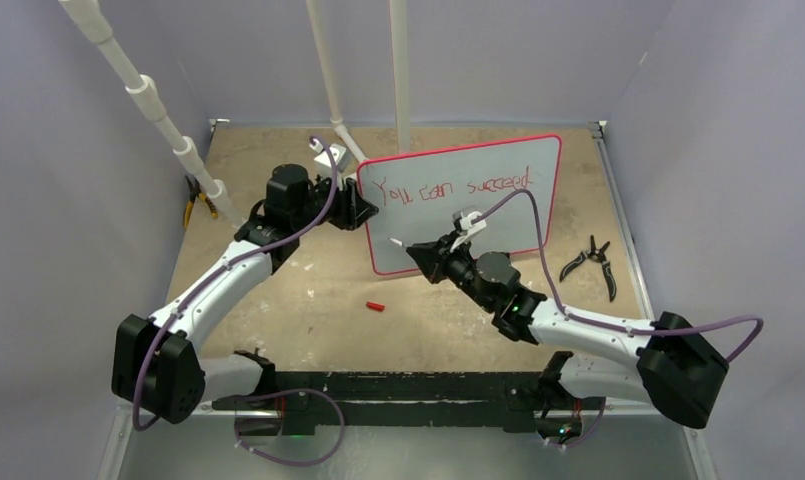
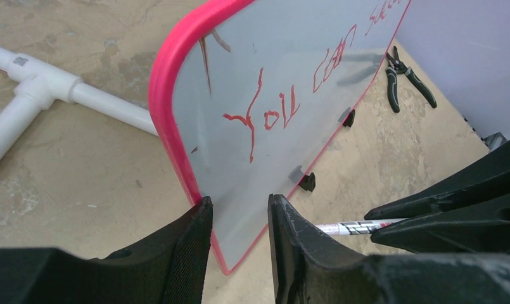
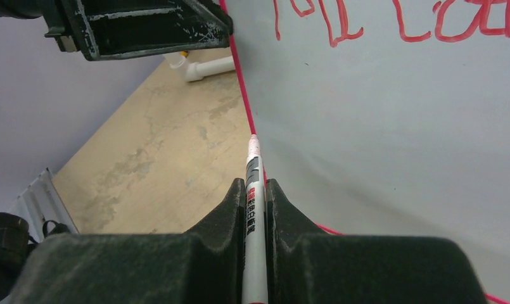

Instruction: Write a sentence on the whiteboard

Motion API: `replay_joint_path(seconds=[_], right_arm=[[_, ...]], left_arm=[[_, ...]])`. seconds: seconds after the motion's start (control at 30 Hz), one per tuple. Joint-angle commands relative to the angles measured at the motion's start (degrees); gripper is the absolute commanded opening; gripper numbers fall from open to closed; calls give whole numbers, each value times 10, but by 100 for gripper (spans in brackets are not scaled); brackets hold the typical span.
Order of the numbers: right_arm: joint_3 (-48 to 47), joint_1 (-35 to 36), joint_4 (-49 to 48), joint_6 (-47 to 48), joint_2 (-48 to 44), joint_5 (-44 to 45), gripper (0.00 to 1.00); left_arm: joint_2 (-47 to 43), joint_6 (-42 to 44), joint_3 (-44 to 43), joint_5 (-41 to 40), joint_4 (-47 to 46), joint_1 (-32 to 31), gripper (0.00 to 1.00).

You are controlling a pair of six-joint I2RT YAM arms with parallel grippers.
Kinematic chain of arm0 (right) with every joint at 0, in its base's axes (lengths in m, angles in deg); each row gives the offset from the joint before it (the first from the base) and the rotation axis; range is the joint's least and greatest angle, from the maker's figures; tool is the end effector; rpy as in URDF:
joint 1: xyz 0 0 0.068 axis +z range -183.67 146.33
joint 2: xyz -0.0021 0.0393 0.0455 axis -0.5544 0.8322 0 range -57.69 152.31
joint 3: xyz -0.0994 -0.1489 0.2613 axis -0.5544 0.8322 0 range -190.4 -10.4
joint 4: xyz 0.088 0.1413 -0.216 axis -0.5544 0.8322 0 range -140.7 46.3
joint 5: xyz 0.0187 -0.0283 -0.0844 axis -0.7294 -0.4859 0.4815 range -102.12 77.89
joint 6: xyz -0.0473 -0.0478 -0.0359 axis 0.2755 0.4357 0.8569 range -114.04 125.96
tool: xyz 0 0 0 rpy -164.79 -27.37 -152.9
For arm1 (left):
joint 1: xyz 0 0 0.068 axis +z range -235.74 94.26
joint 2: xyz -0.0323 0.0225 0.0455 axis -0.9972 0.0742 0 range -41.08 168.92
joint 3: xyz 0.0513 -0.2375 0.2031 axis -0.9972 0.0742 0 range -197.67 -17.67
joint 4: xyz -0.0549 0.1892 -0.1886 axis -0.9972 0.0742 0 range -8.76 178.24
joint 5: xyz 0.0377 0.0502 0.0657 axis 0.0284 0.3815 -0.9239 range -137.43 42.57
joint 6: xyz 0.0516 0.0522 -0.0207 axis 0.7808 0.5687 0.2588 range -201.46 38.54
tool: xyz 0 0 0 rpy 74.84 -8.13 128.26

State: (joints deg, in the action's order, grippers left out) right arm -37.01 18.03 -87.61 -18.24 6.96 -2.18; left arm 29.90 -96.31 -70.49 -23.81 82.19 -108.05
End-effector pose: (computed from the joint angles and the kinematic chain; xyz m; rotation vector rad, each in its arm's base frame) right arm 0.1728 0.2008 0.2792 -0.2566 1.6432 0.8858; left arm 0.2751 -0.1408 0.3390 0.4145 1.9184 -0.8249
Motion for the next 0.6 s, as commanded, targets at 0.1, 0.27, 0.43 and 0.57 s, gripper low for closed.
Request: replay_joint_path(seconds=[0.1,0.27,0.43,0.57], right_arm=[[-41,3,-75,19,42,16,0],[-60,3,-87,31,75,19,0],[-77,3,-97,37,108,24,0],[-87,3,-102,39,125,32,0]], left_arm=[[18,-12,-5,8,-22,0,35],[20,-12,-4,4,-22,0,33],[18,-9,-5,-11,-15,0,32],[5,-5,-2,-42,-10,0,32]])
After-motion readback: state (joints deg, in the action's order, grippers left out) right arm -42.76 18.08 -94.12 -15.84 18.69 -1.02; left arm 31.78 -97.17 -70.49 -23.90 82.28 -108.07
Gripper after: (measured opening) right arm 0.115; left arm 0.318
